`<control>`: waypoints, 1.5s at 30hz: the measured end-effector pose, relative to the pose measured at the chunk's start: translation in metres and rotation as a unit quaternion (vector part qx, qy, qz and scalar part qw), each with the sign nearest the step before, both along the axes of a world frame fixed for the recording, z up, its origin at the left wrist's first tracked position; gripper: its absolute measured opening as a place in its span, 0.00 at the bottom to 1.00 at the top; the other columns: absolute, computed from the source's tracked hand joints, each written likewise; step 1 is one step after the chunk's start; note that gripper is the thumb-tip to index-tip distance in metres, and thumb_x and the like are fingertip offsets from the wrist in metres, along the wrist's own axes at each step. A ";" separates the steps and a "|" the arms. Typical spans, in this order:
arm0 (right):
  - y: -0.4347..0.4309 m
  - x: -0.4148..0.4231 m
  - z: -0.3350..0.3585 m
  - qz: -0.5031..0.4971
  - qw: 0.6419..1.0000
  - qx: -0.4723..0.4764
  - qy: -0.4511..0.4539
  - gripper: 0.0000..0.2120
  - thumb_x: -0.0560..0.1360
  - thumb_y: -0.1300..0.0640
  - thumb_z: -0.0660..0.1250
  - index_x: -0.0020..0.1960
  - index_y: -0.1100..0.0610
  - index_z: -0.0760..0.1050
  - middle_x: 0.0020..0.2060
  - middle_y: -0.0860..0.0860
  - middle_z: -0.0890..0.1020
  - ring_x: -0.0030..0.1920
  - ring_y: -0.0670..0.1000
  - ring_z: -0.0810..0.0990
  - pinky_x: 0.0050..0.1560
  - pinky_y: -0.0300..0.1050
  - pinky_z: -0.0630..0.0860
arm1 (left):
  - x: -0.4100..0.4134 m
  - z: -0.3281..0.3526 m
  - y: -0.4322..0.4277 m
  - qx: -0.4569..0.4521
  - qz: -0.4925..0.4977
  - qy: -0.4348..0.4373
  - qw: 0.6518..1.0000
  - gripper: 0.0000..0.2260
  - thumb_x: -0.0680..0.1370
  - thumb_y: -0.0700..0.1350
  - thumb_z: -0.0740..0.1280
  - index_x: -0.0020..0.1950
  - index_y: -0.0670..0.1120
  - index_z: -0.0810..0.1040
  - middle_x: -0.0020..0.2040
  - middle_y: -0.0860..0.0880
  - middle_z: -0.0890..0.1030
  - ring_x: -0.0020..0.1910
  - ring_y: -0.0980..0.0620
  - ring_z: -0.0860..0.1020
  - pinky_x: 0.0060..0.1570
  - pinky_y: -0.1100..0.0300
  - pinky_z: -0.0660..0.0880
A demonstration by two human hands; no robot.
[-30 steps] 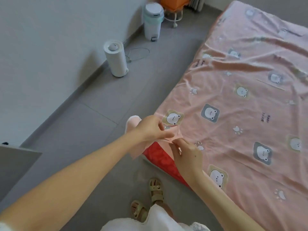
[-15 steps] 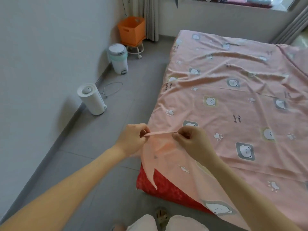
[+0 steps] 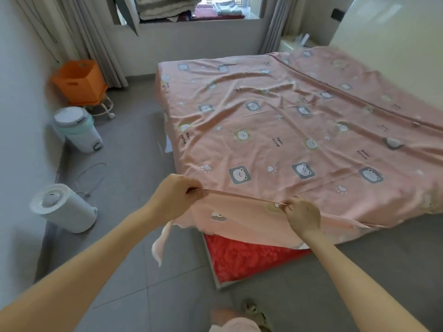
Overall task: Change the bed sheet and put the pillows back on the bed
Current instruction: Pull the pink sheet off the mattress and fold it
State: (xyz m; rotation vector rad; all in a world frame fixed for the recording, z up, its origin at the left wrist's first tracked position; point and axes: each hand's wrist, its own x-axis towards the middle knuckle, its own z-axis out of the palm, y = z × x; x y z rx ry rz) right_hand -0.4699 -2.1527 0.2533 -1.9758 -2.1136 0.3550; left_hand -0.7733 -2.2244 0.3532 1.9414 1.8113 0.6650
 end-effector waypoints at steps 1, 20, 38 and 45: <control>-0.001 0.006 -0.002 -0.044 0.999 -0.011 -0.016 0.08 0.76 0.52 0.67 0.49 0.52 0.83 0.48 0.54 0.81 0.51 0.59 0.75 0.47 0.49 0.69 | -0.002 0.004 0.002 0.006 -0.005 -0.013 1.000 0.13 0.75 0.43 0.70 0.31 0.44 0.77 0.26 0.54 0.75 0.29 0.57 0.72 0.32 0.66 0.66; 0.141 -0.024 -0.053 -0.566 0.607 -0.073 0.554 0.16 0.63 0.75 0.65 0.50 0.67 0.76 0.41 0.59 0.80 0.32 0.53 0.77 0.26 0.44 0.77 | -0.141 0.007 0.164 -0.043 -0.077 -0.061 0.994 0.07 0.73 0.44 0.72 0.36 0.44 0.83 0.34 0.41 0.79 0.31 0.48 0.72 0.35 0.60 0.69; 0.440 -0.322 0.121 -0.414 0.817 0.198 0.349 0.18 0.66 0.71 0.56 0.30 0.53 0.54 0.27 0.50 0.57 0.31 0.52 0.55 0.31 0.42 0.58 | -0.441 -0.020 0.393 0.056 0.086 -0.134 0.986 0.05 0.74 0.39 0.70 0.39 0.42 0.83 0.26 0.59 0.76 0.30 0.68 0.74 0.31 0.75 0.65; 0.537 -0.413 0.093 -0.362 0.866 0.178 0.296 0.14 0.63 0.70 0.57 0.31 0.55 0.56 0.31 0.52 0.57 0.37 0.51 0.56 0.33 0.47 0.55 | -0.540 -0.038 0.503 0.044 0.134 -0.098 0.985 0.15 0.72 0.49 0.65 0.36 0.37 0.81 0.31 0.42 0.79 0.34 0.42 0.75 0.36 0.57 0.71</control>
